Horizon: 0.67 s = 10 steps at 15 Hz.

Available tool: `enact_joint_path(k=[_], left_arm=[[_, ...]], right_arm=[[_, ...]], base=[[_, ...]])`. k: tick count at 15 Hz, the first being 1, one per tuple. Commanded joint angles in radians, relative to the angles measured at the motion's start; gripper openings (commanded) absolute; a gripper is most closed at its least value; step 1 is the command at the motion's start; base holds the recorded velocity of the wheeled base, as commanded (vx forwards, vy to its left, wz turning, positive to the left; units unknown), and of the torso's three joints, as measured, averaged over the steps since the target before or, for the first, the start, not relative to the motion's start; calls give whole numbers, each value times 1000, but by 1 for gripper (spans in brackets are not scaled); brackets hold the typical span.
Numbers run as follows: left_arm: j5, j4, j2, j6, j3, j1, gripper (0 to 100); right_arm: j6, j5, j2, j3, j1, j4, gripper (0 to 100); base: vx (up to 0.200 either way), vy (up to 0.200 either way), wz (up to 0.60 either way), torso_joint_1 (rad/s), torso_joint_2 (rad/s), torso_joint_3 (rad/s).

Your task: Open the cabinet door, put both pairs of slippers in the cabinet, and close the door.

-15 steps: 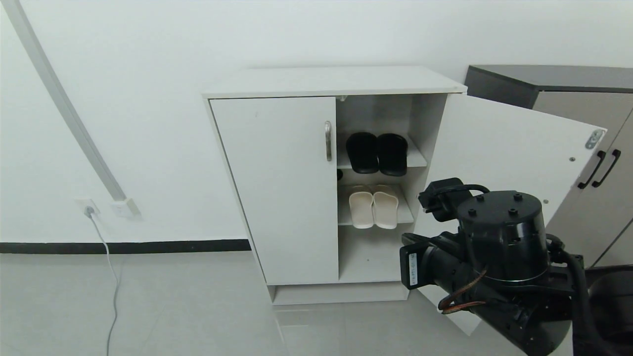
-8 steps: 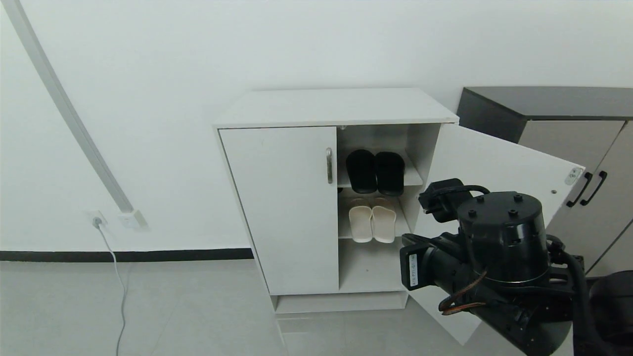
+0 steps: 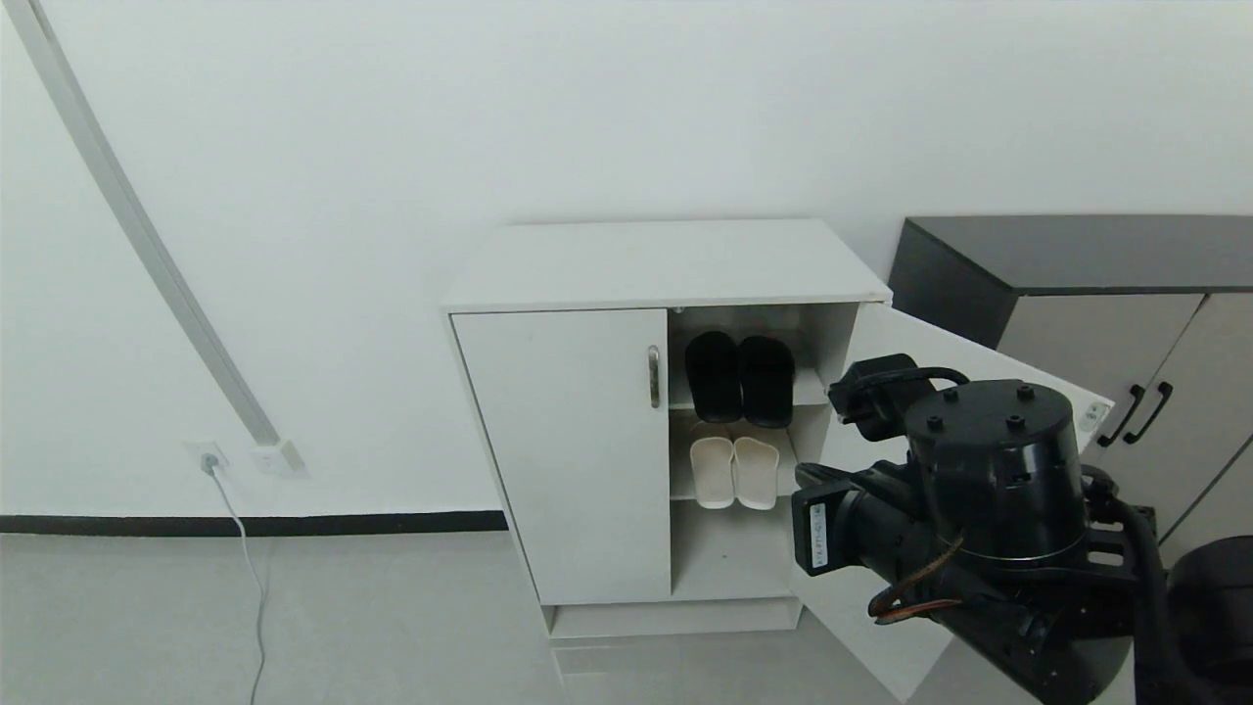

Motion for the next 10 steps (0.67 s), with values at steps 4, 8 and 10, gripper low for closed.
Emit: enact_joint_path(k=[4,8,10], left_arm=[[0,0,1,0,0,0,0],[0,0,1,0,0,0,0],[0,0,1,0,0,0,0]], right_arm=[[0,0,-2,5,0,0,0],[0,0,0,5,0,0,0],[0,0,0,6,0,0,0]], base=[[0,0,0,226,-544,-317],[0,0,0,254,-576,-329],[0,0,0,268,-581,-322]])
